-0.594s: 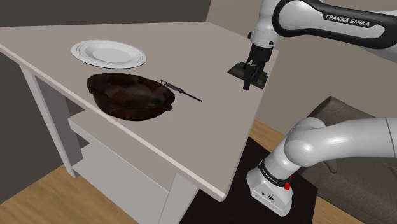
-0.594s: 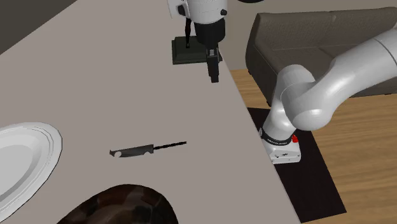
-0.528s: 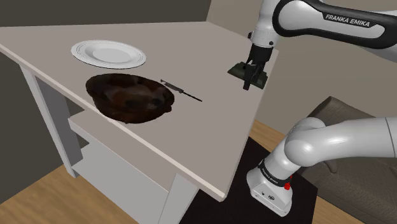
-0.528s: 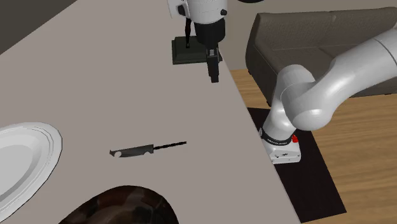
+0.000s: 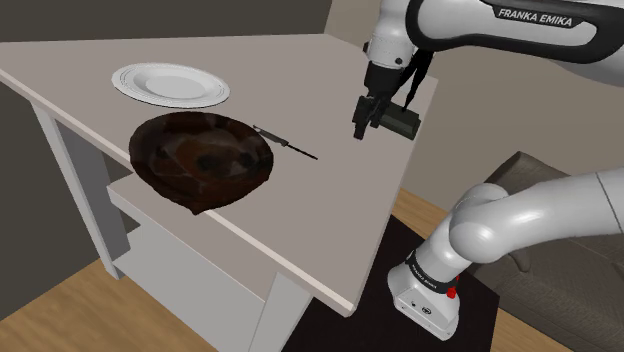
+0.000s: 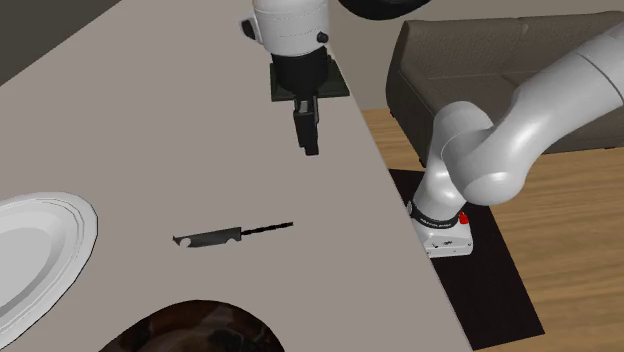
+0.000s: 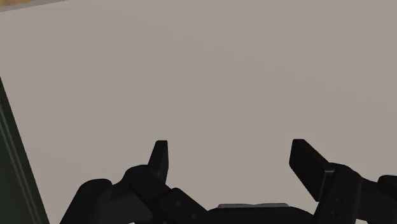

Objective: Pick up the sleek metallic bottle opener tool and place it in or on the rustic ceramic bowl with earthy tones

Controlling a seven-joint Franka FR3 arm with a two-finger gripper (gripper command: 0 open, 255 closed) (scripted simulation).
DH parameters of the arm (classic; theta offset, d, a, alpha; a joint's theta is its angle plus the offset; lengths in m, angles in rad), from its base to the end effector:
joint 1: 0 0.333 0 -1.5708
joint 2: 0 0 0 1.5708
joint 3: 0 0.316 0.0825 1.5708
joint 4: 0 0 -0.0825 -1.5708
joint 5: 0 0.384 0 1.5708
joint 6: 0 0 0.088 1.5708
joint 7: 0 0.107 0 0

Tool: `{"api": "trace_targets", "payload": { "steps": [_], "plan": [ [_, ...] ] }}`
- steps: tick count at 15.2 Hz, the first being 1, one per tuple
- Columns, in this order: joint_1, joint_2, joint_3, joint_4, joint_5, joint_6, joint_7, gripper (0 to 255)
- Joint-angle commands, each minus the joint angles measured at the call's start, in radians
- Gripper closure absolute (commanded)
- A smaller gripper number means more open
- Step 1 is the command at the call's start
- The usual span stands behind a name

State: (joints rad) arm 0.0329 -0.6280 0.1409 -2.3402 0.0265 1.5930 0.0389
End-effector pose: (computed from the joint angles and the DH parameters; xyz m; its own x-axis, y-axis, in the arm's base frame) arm 0.3418 0.0713 0.5455 0.9880 0.0963 -0.1209 0.1043 -0.9927 0.0611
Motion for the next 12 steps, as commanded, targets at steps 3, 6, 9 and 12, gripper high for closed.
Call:
{"api": "trace_targets", "payload": {
  "steps": [3,6,9,12],
  "plan": [
    [0.028,0.089,0.069,0.062,0.043,0.054,0.074,0],
    [0.044,0.158,0.117,0.121,0.061,0.085,0.124,0],
    [0.058,0.232,0.163,0.189,0.068,0.113,0.175,0],
    [0.07,0.31,0.209,0.265,0.064,0.136,0.229,0]
  ]
}}
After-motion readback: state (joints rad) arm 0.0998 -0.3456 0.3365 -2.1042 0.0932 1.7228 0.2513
